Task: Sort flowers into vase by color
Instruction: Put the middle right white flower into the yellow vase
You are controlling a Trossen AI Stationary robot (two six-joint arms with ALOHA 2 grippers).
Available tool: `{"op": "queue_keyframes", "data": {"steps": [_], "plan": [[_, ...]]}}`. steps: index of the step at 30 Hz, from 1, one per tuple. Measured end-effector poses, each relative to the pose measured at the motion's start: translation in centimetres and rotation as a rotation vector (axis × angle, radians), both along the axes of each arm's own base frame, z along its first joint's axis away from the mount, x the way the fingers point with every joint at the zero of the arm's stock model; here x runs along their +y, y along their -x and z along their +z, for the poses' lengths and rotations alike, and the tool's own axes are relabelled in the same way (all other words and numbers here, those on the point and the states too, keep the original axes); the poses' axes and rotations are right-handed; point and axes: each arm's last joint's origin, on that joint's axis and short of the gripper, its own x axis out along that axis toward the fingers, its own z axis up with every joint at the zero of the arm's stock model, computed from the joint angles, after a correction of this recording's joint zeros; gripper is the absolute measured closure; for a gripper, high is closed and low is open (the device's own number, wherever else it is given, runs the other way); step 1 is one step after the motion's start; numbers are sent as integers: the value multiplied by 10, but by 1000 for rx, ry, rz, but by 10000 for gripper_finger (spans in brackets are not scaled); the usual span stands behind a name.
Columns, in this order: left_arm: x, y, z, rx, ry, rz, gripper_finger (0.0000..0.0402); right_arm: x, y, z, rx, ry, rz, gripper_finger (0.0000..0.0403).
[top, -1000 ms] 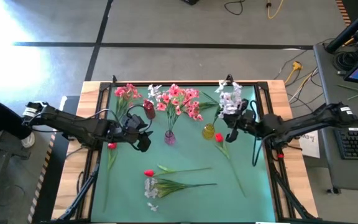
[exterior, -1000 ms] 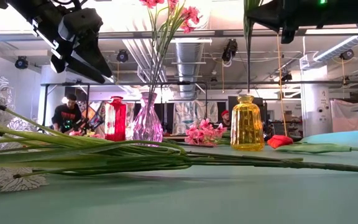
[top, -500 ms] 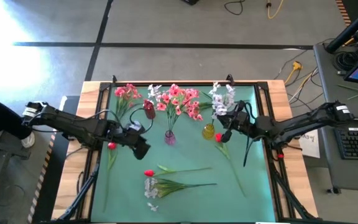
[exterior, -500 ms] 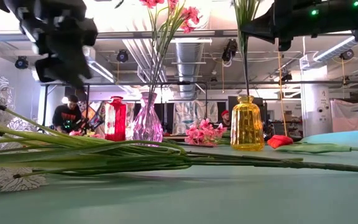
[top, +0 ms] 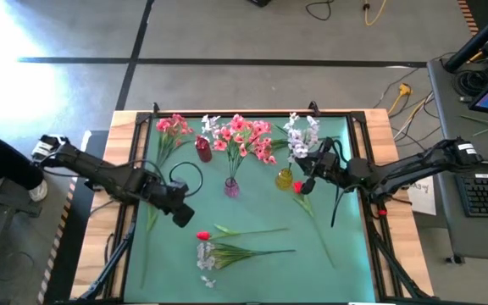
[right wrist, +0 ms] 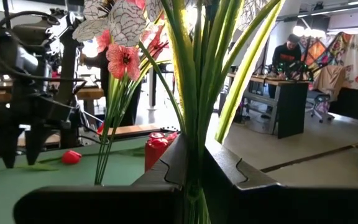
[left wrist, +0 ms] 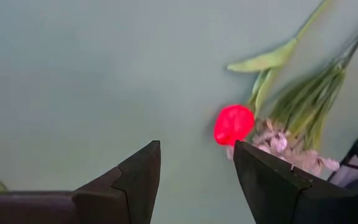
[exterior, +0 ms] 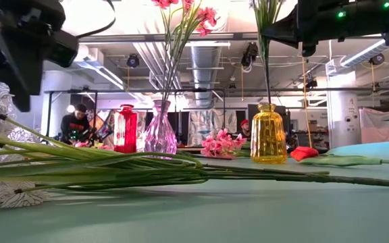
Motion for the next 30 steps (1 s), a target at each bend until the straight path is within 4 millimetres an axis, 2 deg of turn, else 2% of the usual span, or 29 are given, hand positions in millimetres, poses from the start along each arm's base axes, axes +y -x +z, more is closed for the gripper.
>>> {"op": "queue_keyframes", "data": {"steps": [17,27,30], "plan": [[-22,15,-2,105,74,53,209,0,0,0,4,2,9,378],[-24,32,-7,262,63,185,209,1,-1,-3,37,9,33,378],[-24,36,-8,302,52,223,209,1,-1,-4,41,9,35,366]]}}
